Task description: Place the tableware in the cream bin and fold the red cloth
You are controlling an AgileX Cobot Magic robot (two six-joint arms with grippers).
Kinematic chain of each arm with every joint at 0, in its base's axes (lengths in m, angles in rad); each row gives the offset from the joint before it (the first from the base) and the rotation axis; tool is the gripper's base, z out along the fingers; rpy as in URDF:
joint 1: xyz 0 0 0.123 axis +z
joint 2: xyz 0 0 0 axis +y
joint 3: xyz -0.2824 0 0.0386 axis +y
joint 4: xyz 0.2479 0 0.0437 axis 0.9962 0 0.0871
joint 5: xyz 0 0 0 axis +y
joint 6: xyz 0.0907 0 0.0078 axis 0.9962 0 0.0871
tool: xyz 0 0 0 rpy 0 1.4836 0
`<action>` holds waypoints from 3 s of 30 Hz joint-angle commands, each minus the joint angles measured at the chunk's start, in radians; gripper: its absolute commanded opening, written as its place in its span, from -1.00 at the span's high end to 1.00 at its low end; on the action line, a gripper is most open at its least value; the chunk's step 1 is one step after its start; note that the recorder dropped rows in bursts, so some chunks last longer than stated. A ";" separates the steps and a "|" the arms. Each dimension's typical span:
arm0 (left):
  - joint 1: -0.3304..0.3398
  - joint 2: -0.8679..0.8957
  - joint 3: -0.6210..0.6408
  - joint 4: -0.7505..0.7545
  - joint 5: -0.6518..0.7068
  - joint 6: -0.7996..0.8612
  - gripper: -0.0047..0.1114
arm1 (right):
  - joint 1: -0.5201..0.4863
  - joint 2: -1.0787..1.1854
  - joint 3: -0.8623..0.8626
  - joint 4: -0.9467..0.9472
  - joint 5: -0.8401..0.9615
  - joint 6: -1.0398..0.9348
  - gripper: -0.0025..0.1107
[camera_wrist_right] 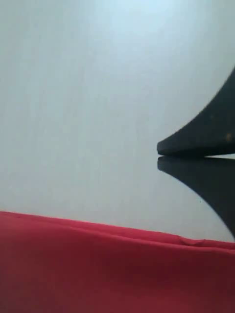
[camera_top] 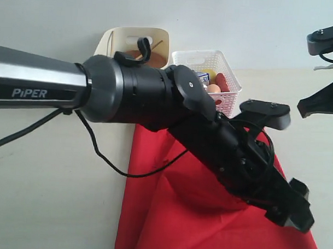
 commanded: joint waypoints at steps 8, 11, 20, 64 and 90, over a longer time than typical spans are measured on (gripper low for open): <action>-0.106 -0.006 -0.003 -0.003 0.253 0.040 -0.32 | -0.064 -0.010 -0.010 0.027 -0.014 0.003 0.96; -0.131 -0.006 -0.003 -0.021 0.328 0.042 -0.30 | -0.064 -0.010 -0.010 0.030 -0.025 0.003 0.96; -0.133 -0.096 -0.001 0.183 0.297 -0.099 -0.30 | -0.064 -0.010 -0.010 0.060 -0.036 0.000 0.96; 0.194 -0.003 0.196 -0.265 0.464 0.134 -0.30 | -0.061 0.009 -0.010 0.509 -0.117 -0.360 0.96; 0.273 -0.243 0.404 0.229 -0.070 -0.173 0.92 | 0.081 0.302 -0.008 0.908 0.025 -0.959 0.96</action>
